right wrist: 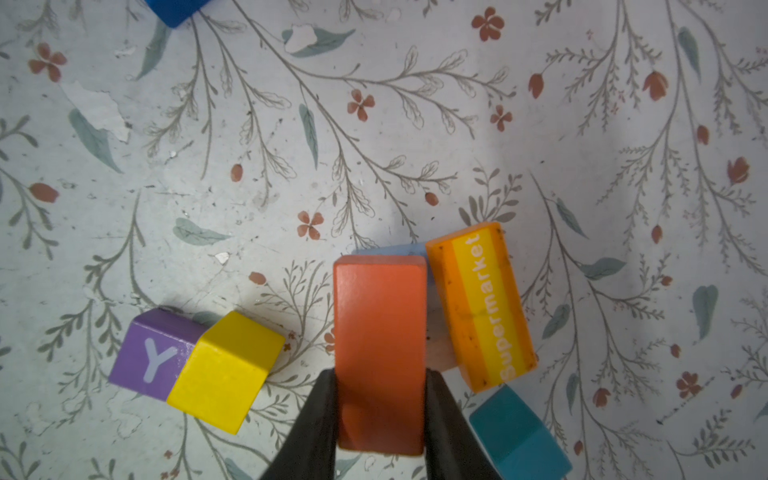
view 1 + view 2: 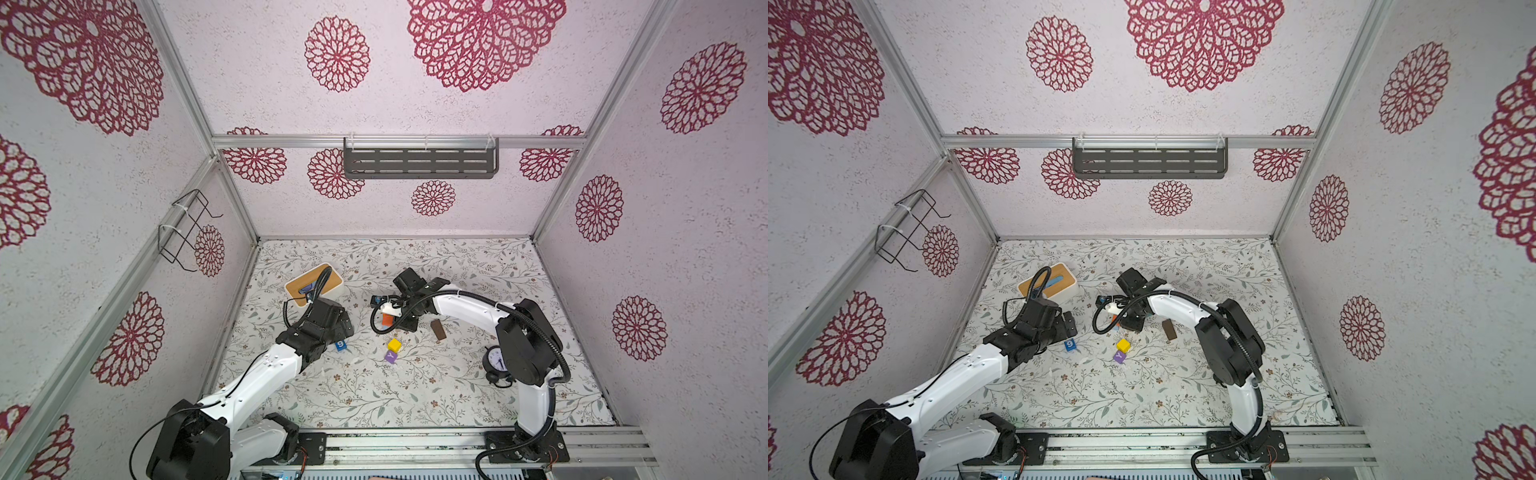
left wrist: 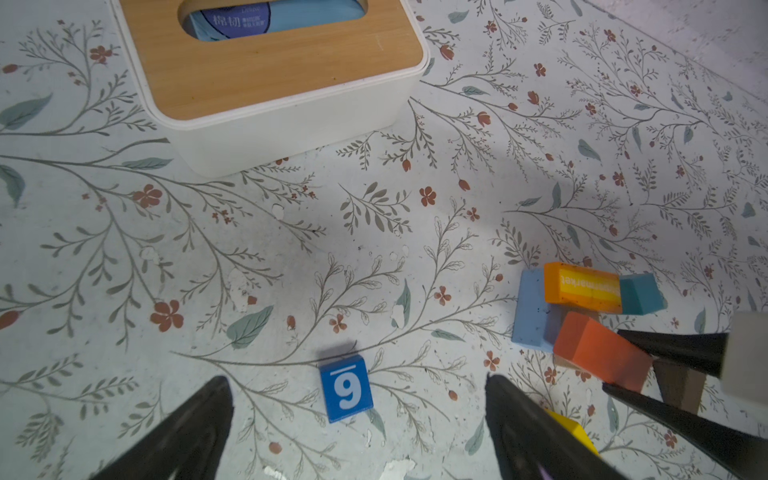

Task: Build the wood block tower
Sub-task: 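Carry the red bar with the right gripper over the block structure, then lower the red bar beside the uprights and open the right gripper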

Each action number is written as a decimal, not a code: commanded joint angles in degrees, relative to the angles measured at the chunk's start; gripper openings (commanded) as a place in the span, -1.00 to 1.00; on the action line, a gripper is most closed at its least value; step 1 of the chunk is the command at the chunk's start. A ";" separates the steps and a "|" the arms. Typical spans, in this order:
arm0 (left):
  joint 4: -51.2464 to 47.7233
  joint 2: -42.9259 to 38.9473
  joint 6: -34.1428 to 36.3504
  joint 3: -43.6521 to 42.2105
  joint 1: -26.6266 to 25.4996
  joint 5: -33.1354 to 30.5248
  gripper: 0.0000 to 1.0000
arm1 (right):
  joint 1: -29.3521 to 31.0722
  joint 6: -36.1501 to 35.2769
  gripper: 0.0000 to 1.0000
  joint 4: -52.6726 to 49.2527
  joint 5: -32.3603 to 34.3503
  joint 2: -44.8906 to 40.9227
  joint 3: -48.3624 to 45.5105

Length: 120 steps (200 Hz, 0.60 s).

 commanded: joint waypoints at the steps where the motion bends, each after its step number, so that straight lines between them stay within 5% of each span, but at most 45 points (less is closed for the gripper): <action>1: 1.02 0.45 0.24 1.34 0.52 -0.07 0.95 | 0.35 -1.03 -0.49 -1.35 0.74 0.02 1.82; 120: 0.66 0.71 0.59 2.39 0.79 0.73 0.95 | 0.66 -0.49 -0.21 -1.39 2.56 0.59 1.82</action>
